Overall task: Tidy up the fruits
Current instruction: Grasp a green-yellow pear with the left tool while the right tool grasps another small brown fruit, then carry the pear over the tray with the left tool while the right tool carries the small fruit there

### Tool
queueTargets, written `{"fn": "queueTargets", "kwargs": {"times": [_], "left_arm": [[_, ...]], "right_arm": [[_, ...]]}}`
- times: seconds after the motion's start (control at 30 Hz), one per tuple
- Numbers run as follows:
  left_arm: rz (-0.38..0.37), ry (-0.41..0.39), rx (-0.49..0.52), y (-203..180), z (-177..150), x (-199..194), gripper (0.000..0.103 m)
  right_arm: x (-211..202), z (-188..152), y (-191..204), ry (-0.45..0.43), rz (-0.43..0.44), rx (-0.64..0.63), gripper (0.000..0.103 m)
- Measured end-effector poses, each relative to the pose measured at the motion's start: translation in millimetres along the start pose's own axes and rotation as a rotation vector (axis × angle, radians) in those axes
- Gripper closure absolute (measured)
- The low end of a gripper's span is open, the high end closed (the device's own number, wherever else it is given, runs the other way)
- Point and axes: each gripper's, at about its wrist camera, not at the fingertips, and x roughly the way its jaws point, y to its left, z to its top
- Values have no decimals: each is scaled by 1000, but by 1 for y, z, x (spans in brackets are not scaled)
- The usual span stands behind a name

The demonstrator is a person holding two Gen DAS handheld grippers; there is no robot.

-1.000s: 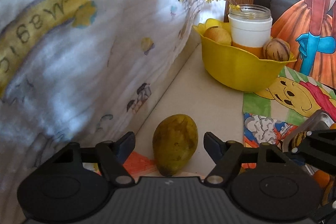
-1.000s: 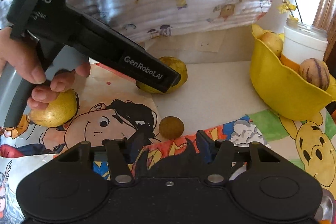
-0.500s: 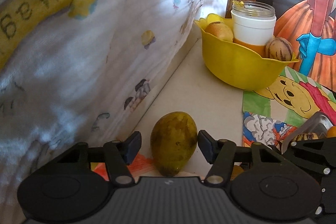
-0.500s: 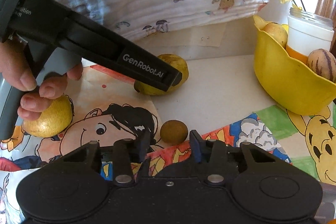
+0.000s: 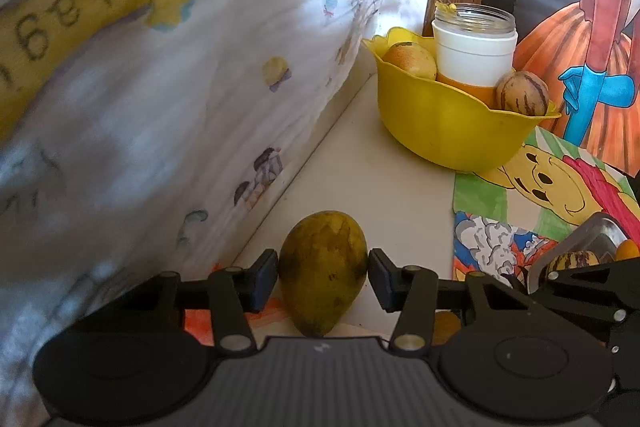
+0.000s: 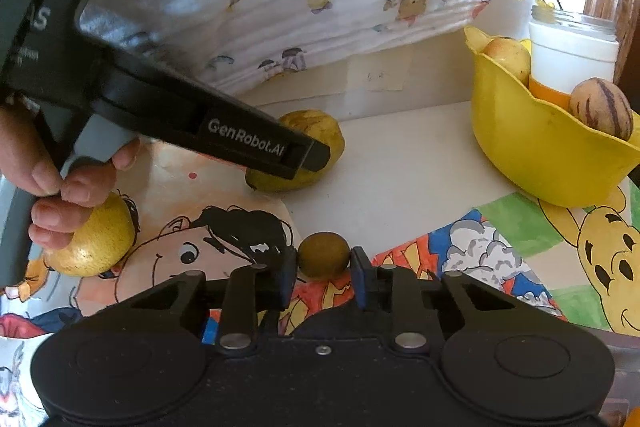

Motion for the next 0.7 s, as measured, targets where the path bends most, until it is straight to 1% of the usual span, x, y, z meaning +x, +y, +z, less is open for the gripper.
{"fn": "queueTargets", "kwargs": {"times": [0.13,0.23,0.37,0.6,0.7], "left_arm": [[2,12,-21,-1,-2,-4,50],[-12,28,-52,0,-4,-10,50],[-27,18,-64,-6,-8,-23,50],[-77,8,-95,-18,-17,-44,50],[-110,15,-125,-23,-25,-52,50]], "right_arm": [[-10,-1,-2,-8,2,3,72],[-23,-3,-5,-21,2,11,72],[-41,-7,-7,-43,3,15,72],[-76,-22,-7,-81,2,24,72],[-93,-31,-7,-98,9,38,72]]}}
